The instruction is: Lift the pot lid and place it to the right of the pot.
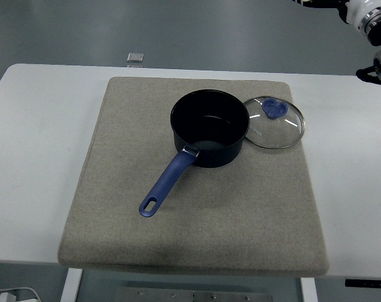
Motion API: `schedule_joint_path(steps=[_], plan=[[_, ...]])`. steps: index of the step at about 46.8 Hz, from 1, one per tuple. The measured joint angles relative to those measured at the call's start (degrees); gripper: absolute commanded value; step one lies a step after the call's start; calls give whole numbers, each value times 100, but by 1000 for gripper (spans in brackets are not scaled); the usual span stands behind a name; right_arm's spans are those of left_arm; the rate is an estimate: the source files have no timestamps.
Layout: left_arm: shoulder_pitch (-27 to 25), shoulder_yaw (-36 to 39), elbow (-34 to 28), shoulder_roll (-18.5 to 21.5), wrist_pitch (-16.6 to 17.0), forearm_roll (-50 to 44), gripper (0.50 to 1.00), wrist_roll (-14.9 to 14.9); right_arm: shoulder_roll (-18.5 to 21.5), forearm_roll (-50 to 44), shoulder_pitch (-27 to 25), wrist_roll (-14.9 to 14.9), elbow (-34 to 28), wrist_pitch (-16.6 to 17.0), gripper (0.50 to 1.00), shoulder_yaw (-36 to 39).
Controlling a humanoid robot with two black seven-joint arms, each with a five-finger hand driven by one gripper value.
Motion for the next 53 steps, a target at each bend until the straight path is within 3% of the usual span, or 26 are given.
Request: schedule_joint_path(steps=[18, 53], plan=[[2, 0, 0, 0, 0, 0, 1000, 0, 114, 623, -131, -308, 5, 129, 907, 8], [1, 0, 0, 0, 0, 0, 1000, 0, 131, 606, -447, -235, -5, 117, 909, 443]])
